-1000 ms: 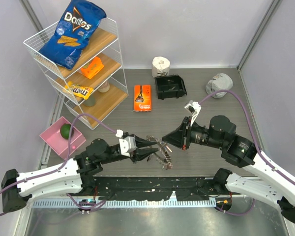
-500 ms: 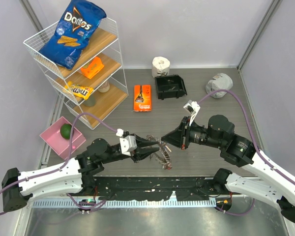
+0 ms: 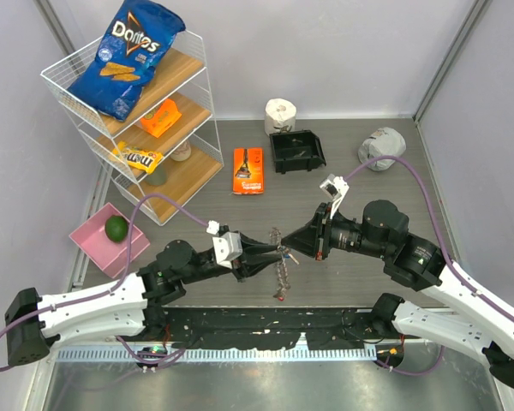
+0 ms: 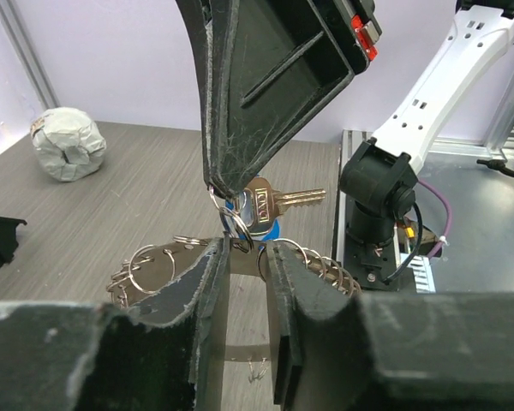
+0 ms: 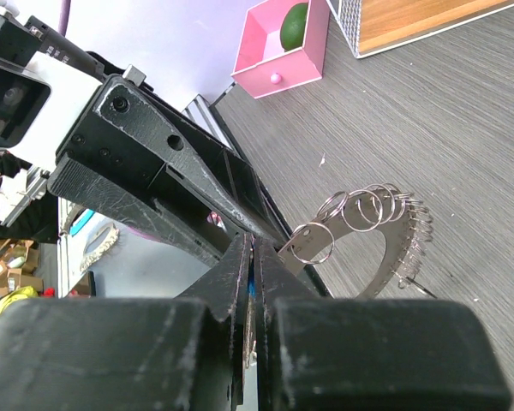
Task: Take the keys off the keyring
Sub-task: Remove the key from the keyring.
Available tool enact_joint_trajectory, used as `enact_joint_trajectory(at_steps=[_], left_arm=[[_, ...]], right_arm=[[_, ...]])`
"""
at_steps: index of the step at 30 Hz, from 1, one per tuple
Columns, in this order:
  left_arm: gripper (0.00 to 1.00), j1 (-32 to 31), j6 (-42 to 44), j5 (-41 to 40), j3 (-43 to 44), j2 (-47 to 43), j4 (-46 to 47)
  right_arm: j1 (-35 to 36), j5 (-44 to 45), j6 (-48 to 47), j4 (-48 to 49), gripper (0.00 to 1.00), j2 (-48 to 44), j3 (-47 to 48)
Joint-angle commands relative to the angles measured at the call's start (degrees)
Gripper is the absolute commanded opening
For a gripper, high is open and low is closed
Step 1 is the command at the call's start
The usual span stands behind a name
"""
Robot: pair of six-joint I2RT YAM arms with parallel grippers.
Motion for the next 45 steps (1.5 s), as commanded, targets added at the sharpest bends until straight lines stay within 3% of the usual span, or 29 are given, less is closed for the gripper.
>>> enact_joint_trajectory(at_steps=[1,6,16,23,35,45], left_arm=[[0.23,-0.2,-0.3,-1.8,1.6,0.0,4.1],[0.00,-0.2,0.7,-3.0,2.2,-0.9,1.3],[0.00,-0.2,-2.1,-5.3,6.4,-1.8,-8.9],[0.00,-0.3,-4.6,-5.3,7.3,-2.1,-11.0],[0.00,0.0,-9.1,-13.1,12.8,-1.5,-22.4],[0.00,0.3,-10.5,-9.0,15.9,2.7,-26.4]], right_arm=[[0.1,-0.3,1.4,4.7,0.05,-0.8,1.8],[0.1,-0.3,1.2,4.6,0.05,-1.3,1.4],[0.1,-1.9,-2.7,1.2,0.05,-3.0,1.5],[0.1,-1.9,-4.2,-0.8,0.05,-2.4,1.6],[0.6,-2.2,-5.4,-1.0,0.05,-1.0,0.9],[1.2,-0.1,-5.9,-1.2,0.05,0.4,1.3]])
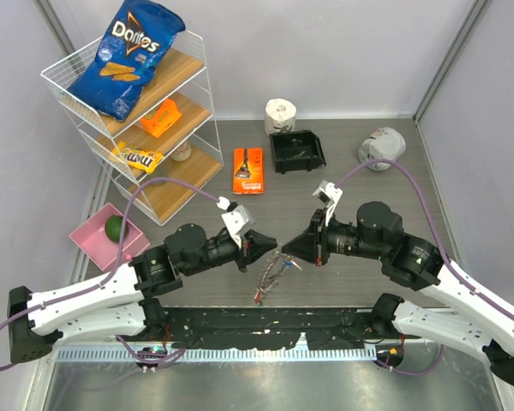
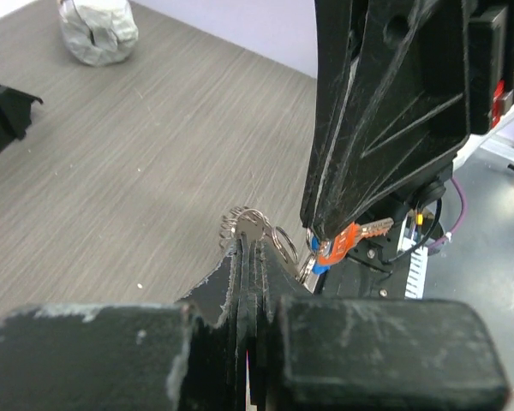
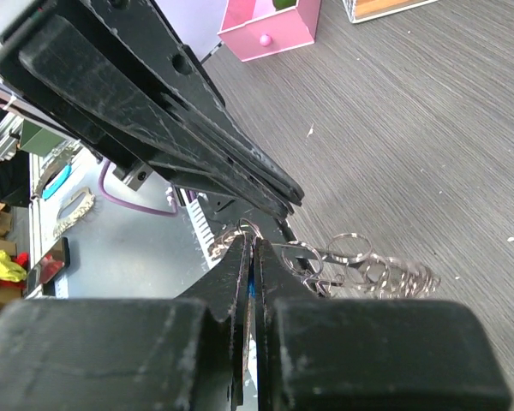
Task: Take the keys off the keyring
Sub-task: Remove the key from the keyring.
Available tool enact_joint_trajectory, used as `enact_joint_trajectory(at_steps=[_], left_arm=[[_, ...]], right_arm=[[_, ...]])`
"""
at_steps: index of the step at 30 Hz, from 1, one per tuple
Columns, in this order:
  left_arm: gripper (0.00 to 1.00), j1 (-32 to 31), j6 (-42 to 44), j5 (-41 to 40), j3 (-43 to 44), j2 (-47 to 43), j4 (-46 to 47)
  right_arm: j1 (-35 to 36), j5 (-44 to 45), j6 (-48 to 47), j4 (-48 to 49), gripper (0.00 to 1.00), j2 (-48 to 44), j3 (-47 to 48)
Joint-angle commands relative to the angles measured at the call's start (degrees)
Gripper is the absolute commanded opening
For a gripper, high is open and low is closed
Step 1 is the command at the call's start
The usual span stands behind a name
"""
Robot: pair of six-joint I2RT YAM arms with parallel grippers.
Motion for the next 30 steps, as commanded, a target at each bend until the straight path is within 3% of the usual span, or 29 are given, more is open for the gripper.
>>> enact_joint_trajectory(at_steps=[1,8,10,11,15,21,30], left_arm=[[0.00,0.1,-0.9,1.8,1.5,0.4,-0.5],[0.01,1.1,0.8,0.0,-1.4,-4.7,-1.4],[0.13,1.5,1.6,1.5,-2.0,-6.2,-1.6],[0.27,1.5,2.4,2.9,-2.3,-7.3,-1.3],[0.39,1.6,4.4,8.9,-3.5,-9.1,-0.2],[0.40,1.6,3.8,15.3,-5.3,-8.3,4.5],[0.38,1.1,3.0,15.5,-8.5,-5.9,12.0]], right_arm=[[0.3,1.3,-0.5,2.8,0.05,-0.2,1.3],[0.3,3.9,-0.4,1.8,0.05,-1.1,1.3],[0.3,3.7,-0.4,1.8,0.05,-0.9,1.4],[0.3,3.6,-0.4,1.8,0.05,-0.9,1.3],[0.3,3.5,-0.2,1.8,0.05,-0.8,1.4],[0.3,3.4,0.1,2.0,0.05,-0.4,1.7],[0.4,3.7,0.2,1.9,0.05,-0.4,2.0]])
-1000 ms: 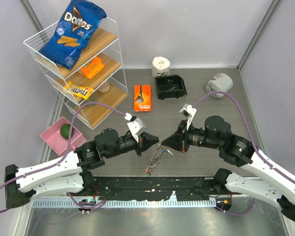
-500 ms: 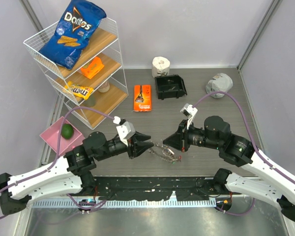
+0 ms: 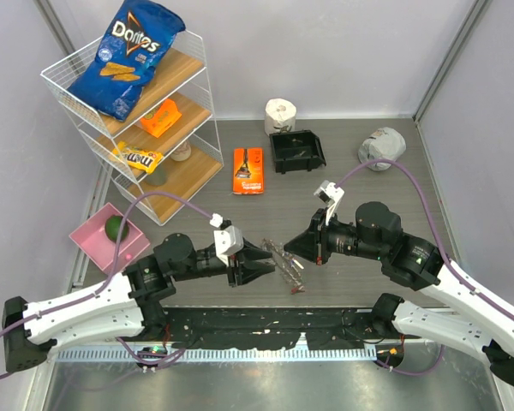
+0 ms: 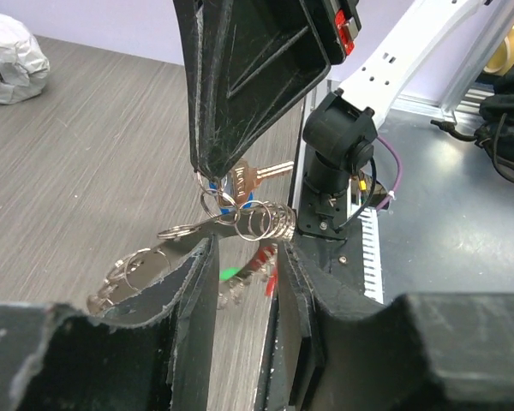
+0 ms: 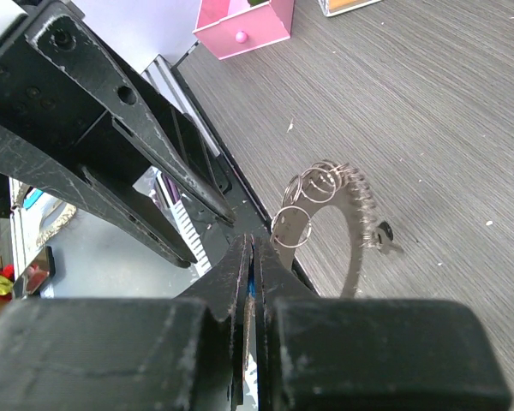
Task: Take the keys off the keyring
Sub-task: Remove the key from the keyring.
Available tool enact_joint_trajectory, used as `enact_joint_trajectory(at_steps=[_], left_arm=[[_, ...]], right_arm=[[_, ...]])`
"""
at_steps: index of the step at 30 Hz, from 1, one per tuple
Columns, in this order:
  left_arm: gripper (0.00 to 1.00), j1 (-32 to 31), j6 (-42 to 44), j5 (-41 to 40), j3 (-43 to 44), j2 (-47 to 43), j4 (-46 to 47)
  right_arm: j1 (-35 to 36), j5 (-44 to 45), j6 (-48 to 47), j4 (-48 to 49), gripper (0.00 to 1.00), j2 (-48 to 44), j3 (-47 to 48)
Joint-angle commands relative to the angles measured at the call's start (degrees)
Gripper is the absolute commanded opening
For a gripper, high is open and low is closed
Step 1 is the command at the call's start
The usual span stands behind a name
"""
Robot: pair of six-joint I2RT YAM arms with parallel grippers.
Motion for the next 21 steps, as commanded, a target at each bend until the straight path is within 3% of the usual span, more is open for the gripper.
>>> enact_joint_trajectory(at_steps=[1,6,10,21], left_arm=[[0.36,-0.2,-0.5,0.5,-1.2,0.7,8.0],[0.35,-0.3,-1.1,-2.9,-0.4,3.2,8.9],[0.40,-0.4,-1.9,-3.0,0.3,5.5,10.1],[0.40,-0.4,-2.6,-3.0,1.0,8.4,13.0]], right_arm=[[0.3,0.7,0.3,3.9,0.05,-0.6,2.0],[0.3,0.7,0.3,3.9,0.05,-0.4,2.1],[0.3,0.6,0.5,4.0,0.05,-0.3,2.1],[0.3,0.1,1.1,4.7,0.05,-0.3,1.5]])
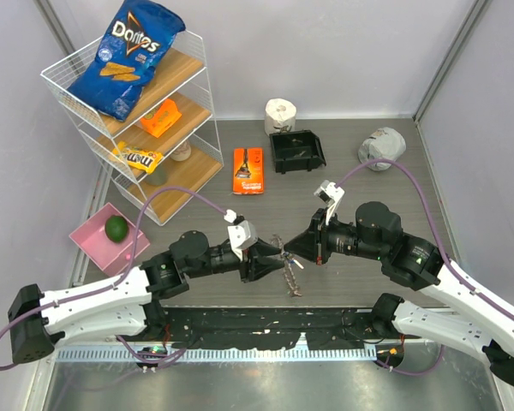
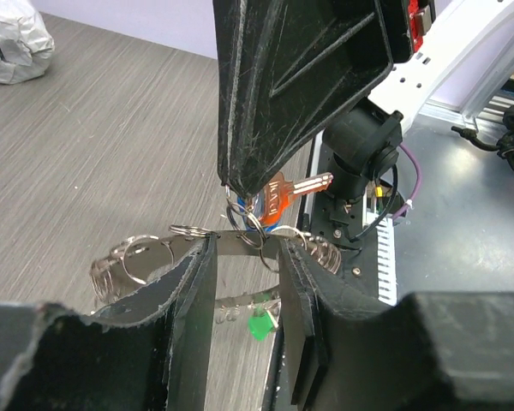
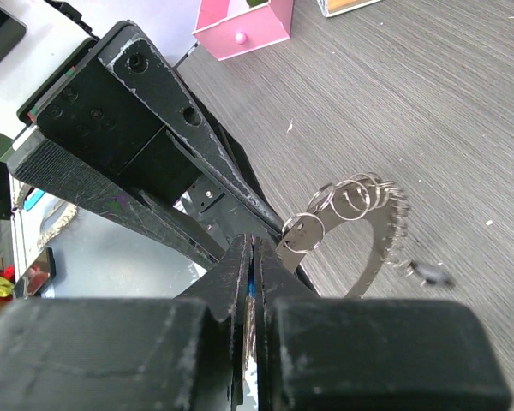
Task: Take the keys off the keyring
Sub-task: Remove the key from the keyring.
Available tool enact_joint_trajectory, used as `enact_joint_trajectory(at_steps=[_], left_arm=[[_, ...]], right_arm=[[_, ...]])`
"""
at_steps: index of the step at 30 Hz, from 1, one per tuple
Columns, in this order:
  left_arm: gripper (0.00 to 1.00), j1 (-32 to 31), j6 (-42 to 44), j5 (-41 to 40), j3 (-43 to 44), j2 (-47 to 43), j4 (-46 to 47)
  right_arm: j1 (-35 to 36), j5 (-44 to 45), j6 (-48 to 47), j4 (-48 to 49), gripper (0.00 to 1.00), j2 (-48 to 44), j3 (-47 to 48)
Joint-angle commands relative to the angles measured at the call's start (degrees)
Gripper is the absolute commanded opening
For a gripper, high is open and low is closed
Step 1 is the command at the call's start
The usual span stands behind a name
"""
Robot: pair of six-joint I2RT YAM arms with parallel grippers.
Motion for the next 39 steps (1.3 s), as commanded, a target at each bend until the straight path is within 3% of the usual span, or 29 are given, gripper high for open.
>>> enact_joint_trajectory(at_steps=[1,5,9,26,39], left_arm=[[0.39,-0.3,-0.8,-0.6,2.4,0.8,5.6],[0.28,-0.2,-0.3,-0.9,2.5,0.8,5.8],[0.01,-0.3,0.1,-1.0,2.7,0.6,5.1],[0.00,-0.1,-1.6,-7.0,3.6,-2.1,-2.4],[0.00,0.1,-3.7,-8.0,9.5,1.6,-11.2]], right_arm=[[0.3,-0.1,0.9,4.6,0.05,-0.3,1.5],[0.3,-0.1,1.0,4.6,0.05,-0.6,1.3],[0.3,0.0,1.1,4.6,0.05,-0.9,1.2],[0.3,2.1,-0.8,1.2,0.05,-2.4,0.3],[1.9,-0.8,-2.2,2.4,0.05,0.2,0.9]])
